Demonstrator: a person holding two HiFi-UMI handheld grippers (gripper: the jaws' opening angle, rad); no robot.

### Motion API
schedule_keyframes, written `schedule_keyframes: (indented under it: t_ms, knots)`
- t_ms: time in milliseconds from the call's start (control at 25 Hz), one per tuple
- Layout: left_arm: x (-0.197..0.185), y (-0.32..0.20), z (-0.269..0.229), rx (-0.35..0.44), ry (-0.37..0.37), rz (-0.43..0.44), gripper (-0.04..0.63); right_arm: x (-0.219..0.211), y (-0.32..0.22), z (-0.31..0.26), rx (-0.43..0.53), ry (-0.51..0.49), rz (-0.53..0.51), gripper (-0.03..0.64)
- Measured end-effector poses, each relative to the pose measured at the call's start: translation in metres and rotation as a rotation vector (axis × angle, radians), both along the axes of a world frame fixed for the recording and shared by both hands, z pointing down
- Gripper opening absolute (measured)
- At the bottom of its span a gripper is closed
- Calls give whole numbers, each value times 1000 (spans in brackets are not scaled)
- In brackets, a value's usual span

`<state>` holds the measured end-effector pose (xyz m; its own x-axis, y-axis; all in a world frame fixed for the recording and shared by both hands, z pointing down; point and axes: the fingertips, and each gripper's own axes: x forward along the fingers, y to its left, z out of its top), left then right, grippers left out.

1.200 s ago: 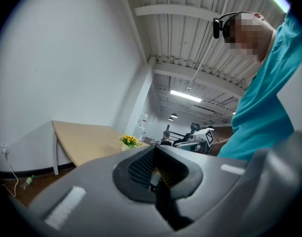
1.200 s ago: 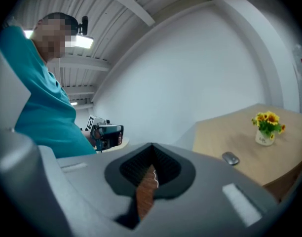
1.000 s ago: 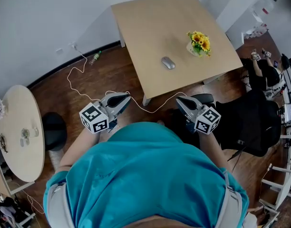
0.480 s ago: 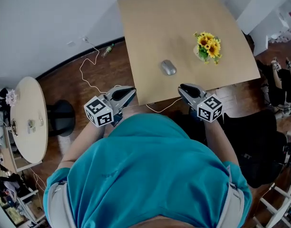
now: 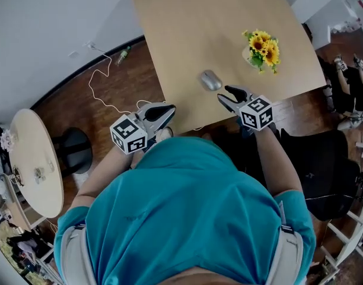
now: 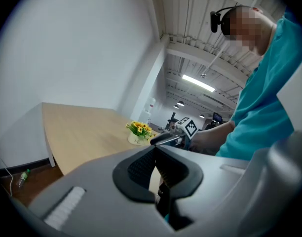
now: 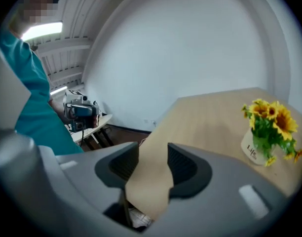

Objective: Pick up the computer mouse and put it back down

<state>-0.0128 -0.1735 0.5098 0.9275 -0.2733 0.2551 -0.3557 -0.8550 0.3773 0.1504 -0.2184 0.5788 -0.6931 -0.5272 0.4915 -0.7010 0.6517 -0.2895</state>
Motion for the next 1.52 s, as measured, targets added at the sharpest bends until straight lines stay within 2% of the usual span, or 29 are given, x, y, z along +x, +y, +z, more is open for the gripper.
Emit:
schedule_keyframes:
  t_ms: [240, 400, 680, 840, 1040, 1520]
  knots:
    - [-17, -23, 13, 1, -12, 9, 5, -10, -39, 39, -120, 178, -12, 257]
    - [-29, -35, 22, -3, -23, -14, 5, -13, -59, 74, -215, 301, -41, 298]
    - [-41, -48, 35, -13, -49, -44, 5, -11, -78, 128, -400, 403, -26, 339]
    - [-48, -47, 42, -30, -63, -49, 5, -7, -84, 154, -473, 436, 9, 345]
    - [-53, -46, 46, -49, -65, -59, 5, -1, -88, 175, -498, 500, 41, 345]
    - [-57, -38, 52, -70, -57, -60, 5, 0, -87, 184, -506, 677, 51, 354]
